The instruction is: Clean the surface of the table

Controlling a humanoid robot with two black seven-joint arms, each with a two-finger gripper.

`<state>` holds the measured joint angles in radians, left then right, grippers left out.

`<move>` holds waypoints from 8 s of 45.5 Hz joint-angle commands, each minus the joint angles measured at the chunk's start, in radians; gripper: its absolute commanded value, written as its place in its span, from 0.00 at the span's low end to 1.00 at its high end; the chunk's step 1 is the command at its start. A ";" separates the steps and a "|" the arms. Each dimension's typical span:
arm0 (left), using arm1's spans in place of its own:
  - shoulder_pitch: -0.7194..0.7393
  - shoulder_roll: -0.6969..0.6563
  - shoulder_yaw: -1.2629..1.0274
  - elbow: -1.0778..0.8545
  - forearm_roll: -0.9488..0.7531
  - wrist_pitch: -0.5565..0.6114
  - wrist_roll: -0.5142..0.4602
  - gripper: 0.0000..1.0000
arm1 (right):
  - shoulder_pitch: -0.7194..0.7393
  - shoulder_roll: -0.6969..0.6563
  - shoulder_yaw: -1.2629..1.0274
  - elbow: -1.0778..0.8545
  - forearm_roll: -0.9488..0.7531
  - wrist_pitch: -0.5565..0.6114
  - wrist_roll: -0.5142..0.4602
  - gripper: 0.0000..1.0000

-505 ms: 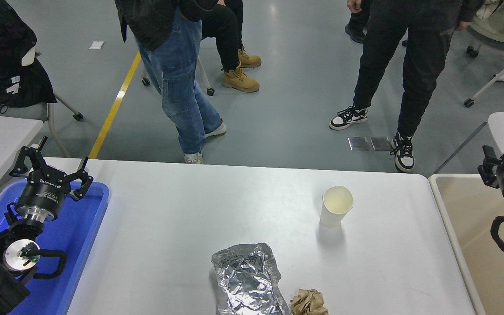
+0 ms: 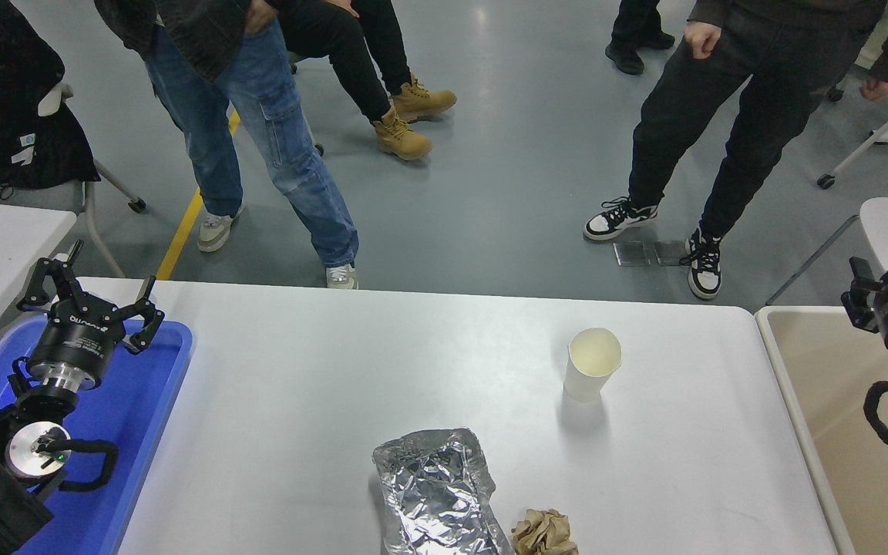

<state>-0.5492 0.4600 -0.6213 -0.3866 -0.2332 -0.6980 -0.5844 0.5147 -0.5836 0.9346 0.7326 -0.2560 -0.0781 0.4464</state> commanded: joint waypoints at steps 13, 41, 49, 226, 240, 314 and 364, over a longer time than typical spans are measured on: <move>0.000 0.000 0.000 0.000 0.000 0.000 0.000 1.00 | 0.019 -0.001 0.004 -0.001 0.038 0.001 0.000 0.99; 0.000 0.000 0.000 0.000 0.000 0.000 0.000 1.00 | 0.054 -0.012 -0.003 -0.001 0.096 0.009 -0.002 0.99; 0.000 0.000 0.000 0.000 0.000 0.000 0.000 1.00 | 0.093 -0.016 -0.014 -0.001 0.096 0.009 -0.006 0.99; 0.000 0.000 0.000 0.000 0.000 0.000 0.000 1.00 | 0.673 0.327 -1.531 -0.211 -0.830 0.307 0.008 0.26; 0.000 0.000 0.000 0.000 0.000 0.000 0.000 1.00 | 0.674 0.327 -1.554 -0.209 -0.832 0.307 0.029 0.00; 0.000 0.000 0.000 0.000 0.000 0.000 0.000 1.00 | 0.930 -0.018 -1.504 -0.119 -0.605 0.478 0.238 0.00; 0.000 0.000 0.000 0.000 0.000 0.000 0.000 1.00 | 0.487 -0.236 -1.441 -0.713 -0.503 0.537 0.226 0.00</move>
<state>-0.5490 0.4603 -0.6213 -0.3867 -0.2332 -0.6979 -0.5844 1.2148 -0.8066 -0.5174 0.2451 -0.8289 0.4642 0.6793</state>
